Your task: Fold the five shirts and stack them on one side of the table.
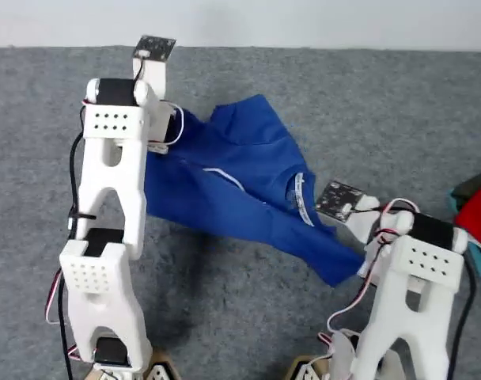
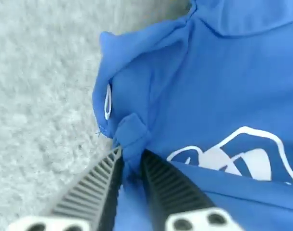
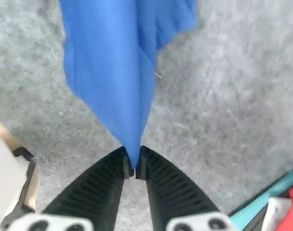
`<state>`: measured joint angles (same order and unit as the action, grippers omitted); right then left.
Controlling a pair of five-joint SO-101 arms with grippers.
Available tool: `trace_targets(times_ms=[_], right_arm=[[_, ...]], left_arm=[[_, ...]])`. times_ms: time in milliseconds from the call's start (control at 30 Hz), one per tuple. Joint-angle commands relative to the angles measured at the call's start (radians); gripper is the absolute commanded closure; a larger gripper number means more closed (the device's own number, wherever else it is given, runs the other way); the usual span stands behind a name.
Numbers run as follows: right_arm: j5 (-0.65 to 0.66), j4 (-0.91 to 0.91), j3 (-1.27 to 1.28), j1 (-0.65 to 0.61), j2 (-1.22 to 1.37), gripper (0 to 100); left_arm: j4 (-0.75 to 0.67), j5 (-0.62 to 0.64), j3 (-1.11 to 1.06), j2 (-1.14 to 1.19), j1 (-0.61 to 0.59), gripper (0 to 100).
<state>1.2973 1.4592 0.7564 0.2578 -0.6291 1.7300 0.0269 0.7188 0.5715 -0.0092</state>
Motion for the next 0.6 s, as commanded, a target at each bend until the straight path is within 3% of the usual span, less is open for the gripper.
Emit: trace_targets(times_ms=[0, 133, 267, 400, 567], right_arm=[[-0.034, -0.018, 0.017, -0.093, -0.016, 97.7], [-0.178, -0.076, 0.051, -0.119, 0.012, 85.0], [-0.169, 0.03, 0.003, -0.163, 0.015, 73.1], [-0.109, 0.128, -0.003, -0.259, 0.022, 75.4], [-0.003, 0.217, 0.0, -0.288, 0.024, 76.0]], left_arm=[[0.026, -0.014, -0.111, -0.063, -0.021, 98], [0.025, -0.009, -0.148, -0.068, -0.021, 95], [0.025, 0.009, -0.122, -0.092, -0.032, 82], [0.025, 0.072, -0.077, -0.135, -0.055, 78], [0.026, 0.077, -0.071, -0.172, -0.087, 78]])
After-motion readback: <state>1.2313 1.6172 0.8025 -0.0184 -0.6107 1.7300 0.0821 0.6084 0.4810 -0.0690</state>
